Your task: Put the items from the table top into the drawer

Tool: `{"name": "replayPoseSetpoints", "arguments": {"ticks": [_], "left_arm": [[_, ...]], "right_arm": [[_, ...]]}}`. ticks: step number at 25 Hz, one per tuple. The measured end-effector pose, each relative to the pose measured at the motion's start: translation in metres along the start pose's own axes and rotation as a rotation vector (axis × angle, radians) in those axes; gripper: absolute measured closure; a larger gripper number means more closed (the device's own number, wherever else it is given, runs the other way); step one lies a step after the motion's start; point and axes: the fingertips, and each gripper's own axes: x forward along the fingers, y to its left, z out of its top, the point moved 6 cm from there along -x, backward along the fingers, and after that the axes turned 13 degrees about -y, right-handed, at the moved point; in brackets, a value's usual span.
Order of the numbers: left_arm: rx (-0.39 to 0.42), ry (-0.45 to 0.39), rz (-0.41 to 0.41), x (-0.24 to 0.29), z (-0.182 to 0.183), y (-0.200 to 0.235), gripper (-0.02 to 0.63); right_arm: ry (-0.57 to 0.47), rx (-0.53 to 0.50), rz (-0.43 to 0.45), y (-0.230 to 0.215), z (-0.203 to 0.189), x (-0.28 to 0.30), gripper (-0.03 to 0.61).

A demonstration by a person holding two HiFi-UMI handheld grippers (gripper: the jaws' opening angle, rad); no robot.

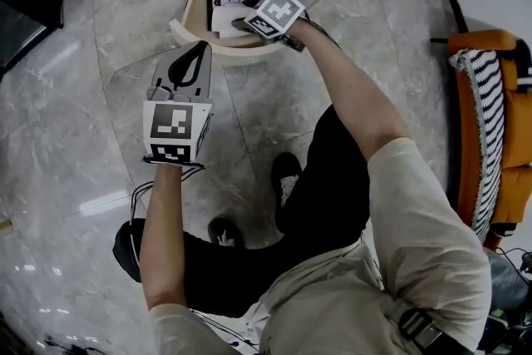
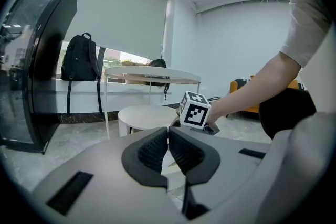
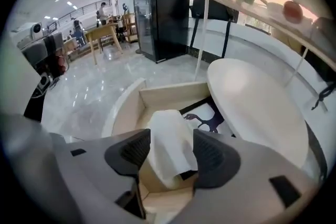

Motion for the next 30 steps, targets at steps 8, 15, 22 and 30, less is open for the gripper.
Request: {"name": "replayPoseSetpoints", "arguments": {"ticks": [8, 15, 22, 30], "left_arm": [[0.034, -0.003, -0.02, 0.003, -0.004, 0.006, 0.591], [0.033, 0.01, -0.044, 0.01, -0.01, 0.006, 0.591], [0.053, -0.014, -0.069, 0.013, -0.016, -0.003, 0.591], [0.041, 0.009, -0.046, 0.009, -0.023, 0.004, 0.591]], "right_arm": [[-0.153, -0.056, -0.008, 0.013, 0.041, -0.033, 0.328], [-0.256, -0.204, -0.037, 0.04, 0.06, -0.087, 0.351], [-0.246, -0.216, -0.16, 0.03, 0.047, -0.119, 0.523], [-0.224, -0.113, -0.089, 0.06, 0.028, -0.096, 0.543]]}}
